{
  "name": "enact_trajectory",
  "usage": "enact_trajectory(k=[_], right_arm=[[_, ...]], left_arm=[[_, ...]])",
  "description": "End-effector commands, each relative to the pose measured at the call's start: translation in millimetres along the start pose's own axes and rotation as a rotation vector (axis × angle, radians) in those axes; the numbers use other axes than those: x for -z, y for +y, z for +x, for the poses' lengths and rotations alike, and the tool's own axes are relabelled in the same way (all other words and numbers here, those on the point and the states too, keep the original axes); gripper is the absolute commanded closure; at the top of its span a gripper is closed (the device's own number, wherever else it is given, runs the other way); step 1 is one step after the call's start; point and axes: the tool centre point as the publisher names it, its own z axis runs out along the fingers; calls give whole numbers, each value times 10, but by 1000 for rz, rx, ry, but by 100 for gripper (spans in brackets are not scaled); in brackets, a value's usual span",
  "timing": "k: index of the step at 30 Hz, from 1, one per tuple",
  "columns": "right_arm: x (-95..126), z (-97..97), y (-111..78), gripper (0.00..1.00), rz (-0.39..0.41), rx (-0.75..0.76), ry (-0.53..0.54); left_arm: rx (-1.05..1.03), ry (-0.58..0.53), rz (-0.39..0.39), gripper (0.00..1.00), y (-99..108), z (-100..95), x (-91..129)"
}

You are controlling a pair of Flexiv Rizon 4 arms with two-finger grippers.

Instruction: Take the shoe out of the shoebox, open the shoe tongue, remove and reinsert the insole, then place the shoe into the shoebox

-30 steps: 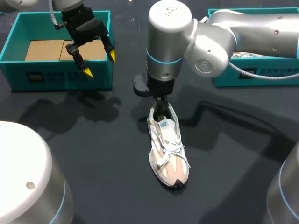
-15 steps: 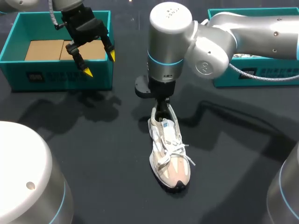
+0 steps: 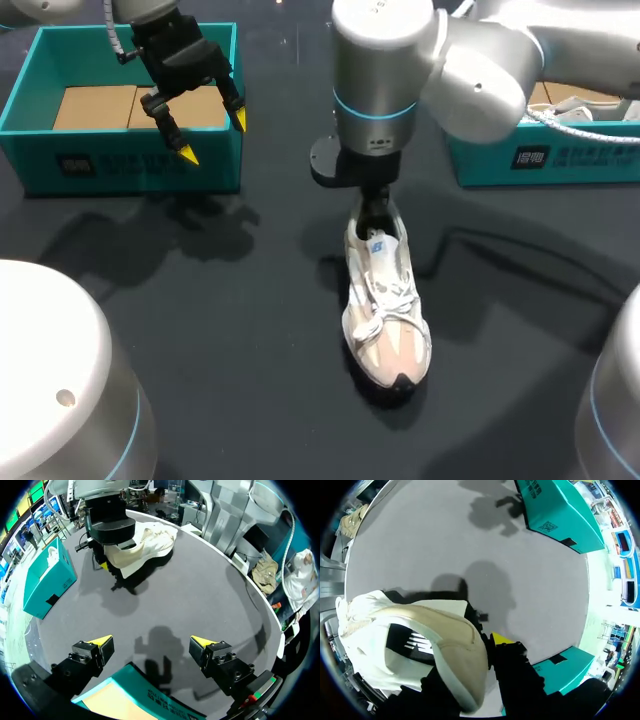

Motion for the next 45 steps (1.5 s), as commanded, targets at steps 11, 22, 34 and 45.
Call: enact_trajectory(k=[11, 22, 34, 45], right_arm=[[682, -87, -469, 100, -32, 34, -96], [856, -295, -790, 100, -4, 34, -110], [1207, -1004, -1547, 100, 46, 107, -128], [1207, -1004, -1547, 100, 46, 107, -128]], left_arm=[[-1, 0, -3, 0, -2, 9, 3], [-1, 0, -3, 0, -2, 9, 3], [-1, 0, -3, 0, -2, 9, 3], [-1, 0, -3, 0, -2, 9, 3]])
